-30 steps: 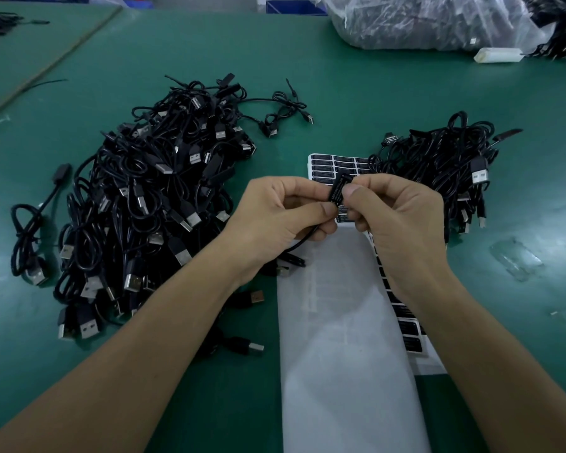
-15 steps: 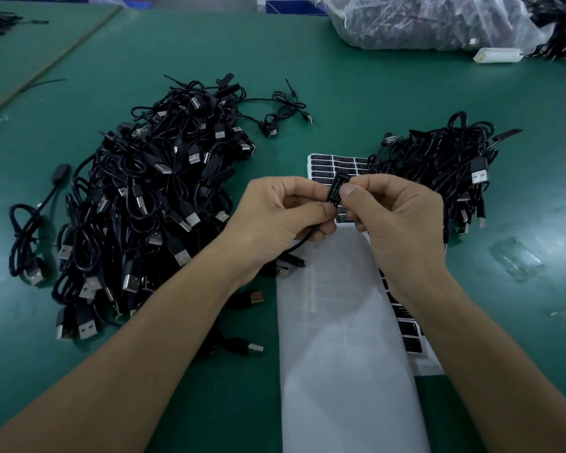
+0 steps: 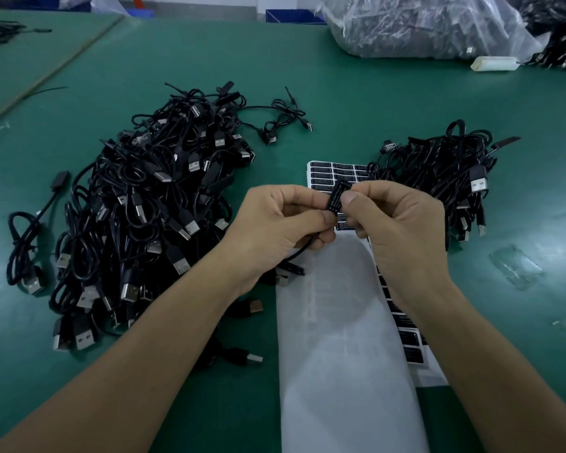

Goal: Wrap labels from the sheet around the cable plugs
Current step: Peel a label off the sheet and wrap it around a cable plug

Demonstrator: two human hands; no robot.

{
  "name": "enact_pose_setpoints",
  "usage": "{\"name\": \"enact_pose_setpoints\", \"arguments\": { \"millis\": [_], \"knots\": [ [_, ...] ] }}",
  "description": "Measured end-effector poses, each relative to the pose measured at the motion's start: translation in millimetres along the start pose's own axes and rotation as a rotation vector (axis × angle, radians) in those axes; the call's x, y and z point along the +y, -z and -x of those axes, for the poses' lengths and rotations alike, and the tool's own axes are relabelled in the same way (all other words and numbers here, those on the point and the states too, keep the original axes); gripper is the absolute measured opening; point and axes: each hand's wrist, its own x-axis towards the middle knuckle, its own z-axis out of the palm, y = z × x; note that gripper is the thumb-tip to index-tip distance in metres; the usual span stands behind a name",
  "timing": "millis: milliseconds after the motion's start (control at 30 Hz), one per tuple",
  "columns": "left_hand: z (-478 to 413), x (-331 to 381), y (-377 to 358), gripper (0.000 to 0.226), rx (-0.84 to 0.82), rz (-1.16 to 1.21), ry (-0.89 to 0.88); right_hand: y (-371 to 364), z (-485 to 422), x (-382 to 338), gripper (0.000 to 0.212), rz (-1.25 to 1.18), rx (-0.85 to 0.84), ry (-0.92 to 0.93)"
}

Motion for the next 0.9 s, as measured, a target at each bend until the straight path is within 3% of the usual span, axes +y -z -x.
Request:
{"name": "enact_pose_setpoints", "arguments": {
  "millis": [333, 500, 900],
  "knots": [
    [0.0, 0.9, 0.3, 0.024, -0.012, -0.003, -0.012, -0.1, -0.3, -0.8, 0.018, -0.015, -0.008, -0.015],
    [-0.3, 0.6, 0.8, 0.012, -0.014, -0.008, -0.013, -0.3, -0.3, -0.6, 0.021, -0.012, -0.01, -0.006],
    [-0.1, -0.3, 0.3, 0.015, -0.015, -0.009, -0.021, -0.6, -0.1, 2.8, 0.019, -0.011, -0.015, 0.013]
  ]
}}
